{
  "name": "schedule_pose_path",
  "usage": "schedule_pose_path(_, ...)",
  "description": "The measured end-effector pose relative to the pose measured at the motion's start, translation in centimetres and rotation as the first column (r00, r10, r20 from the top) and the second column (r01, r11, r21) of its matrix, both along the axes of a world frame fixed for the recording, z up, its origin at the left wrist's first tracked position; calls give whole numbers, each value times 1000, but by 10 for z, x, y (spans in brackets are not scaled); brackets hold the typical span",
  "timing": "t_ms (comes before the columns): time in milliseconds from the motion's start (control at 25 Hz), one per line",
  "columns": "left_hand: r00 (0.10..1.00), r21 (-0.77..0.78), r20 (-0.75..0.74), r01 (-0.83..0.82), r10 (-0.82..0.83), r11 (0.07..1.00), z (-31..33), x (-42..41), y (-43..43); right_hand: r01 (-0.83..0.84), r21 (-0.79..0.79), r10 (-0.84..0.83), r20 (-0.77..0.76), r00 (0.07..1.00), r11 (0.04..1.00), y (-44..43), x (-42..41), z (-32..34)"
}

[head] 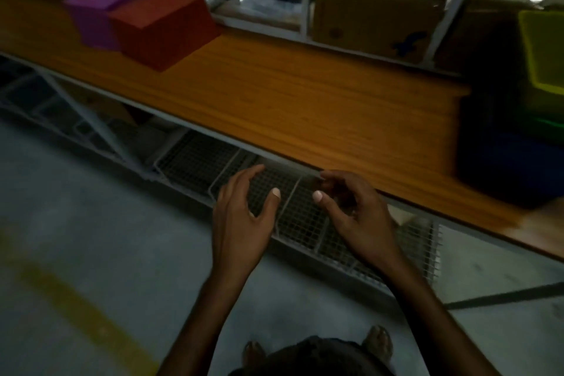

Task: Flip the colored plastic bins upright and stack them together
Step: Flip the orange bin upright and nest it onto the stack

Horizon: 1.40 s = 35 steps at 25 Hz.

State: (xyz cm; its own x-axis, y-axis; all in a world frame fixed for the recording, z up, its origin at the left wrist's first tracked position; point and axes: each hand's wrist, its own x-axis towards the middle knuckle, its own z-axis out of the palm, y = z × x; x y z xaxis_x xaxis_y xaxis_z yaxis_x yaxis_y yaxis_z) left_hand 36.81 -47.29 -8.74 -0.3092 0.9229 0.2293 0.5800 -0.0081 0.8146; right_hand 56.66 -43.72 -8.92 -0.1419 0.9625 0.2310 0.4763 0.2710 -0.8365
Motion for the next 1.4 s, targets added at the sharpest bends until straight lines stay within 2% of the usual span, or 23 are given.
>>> schedule_pose_path(240, 989, -10, 89, -118, 118, 993, 6, -130, -6, -128, -81, 120, -105, 987, 988, 14, -139, 13)
schedule_pose_path(480, 972, 36, 179, -161, 152, 986, 20, -222, 59, -208, -63, 200, -112, 973, 976, 83, -232, 29)
schedule_pose_path(680, 974, 52, 176, -153, 141, 987, 27, -290, 139, -191, -26, 185, -155, 970, 981, 162, -297, 30)
schedule_pose_path(1040, 962, 35, 194, -201, 191, 979, 37, -390, 262, -165, -34, 159, -135, 978, 986, 286, -400, 40)
schedule_pose_path(1200, 961, 16, 238, -151, 143, 988, 23, -453, 328, -136, -44, 131, -91, 987, 990, 333, -451, 30)
schedule_pose_path(1400, 966, -80, 257, 1, 20, 997, -7, -552, 435, 39, -75, -43, -48, 998, 996, 399, -524, -3)
